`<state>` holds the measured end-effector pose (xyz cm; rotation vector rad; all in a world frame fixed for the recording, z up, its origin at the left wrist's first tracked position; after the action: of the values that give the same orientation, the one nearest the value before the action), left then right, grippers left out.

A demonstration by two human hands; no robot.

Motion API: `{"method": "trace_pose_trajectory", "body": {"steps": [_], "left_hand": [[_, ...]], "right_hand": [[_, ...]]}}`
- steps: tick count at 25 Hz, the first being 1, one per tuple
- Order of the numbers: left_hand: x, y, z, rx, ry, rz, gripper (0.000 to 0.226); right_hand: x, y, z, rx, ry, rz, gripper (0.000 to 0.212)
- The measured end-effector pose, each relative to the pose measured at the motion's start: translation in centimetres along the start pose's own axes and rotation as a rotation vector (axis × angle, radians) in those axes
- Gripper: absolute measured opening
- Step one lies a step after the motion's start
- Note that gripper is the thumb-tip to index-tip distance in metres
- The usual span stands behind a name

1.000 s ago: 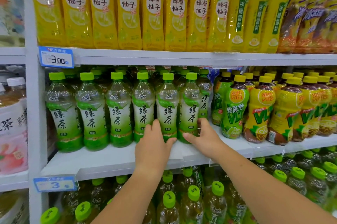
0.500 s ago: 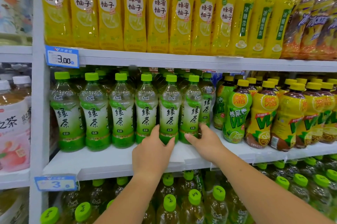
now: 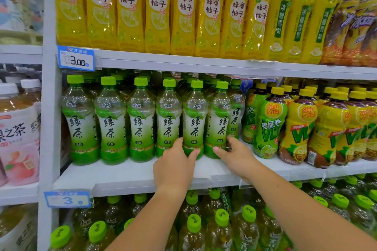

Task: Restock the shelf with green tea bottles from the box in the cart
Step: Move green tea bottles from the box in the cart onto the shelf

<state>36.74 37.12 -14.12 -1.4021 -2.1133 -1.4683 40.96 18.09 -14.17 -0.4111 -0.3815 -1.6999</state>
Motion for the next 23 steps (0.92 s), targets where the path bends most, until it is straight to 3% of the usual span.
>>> {"method": "trace_pose_trajectory", "body": {"steps": [11, 14, 18, 23], "left_hand": [[0.2, 0.0, 0.3, -0.003, -0.026, 0.021, 0.061], [1.1, 0.0, 0.0, -0.013, -0.021, 0.067, 0.051], [2.5, -0.2, -0.7, -0.008, -0.022, 0.161, 0.033], [4.2, -1.0, -1.7, -0.024, -0.084, 0.28, 0.053]], "right_hand": [[-0.2, -0.3, 0.6, -0.012, -0.068, 0.009, 0.031], [-0.3, -1.0, 1.2, -0.019, -0.101, 0.009, 0.03], [0.4, -2.6, 2.1, 0.011, -0.309, -0.116, 0.039], [0.3, -4.6, 2.9, 0.0, -0.393, -0.124, 0.05]]}}
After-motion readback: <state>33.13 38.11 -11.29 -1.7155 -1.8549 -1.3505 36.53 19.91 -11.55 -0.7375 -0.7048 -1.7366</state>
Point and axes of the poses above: each hand's wrist, its own y-axis towards the middle knuckle, its own x-axis out of the back of the hand, z = x × y, the point moved 2 cm from there along y, towards the middle knuckle, and after that the axes turned 12 degrees about -x, right-handed, at the moved point
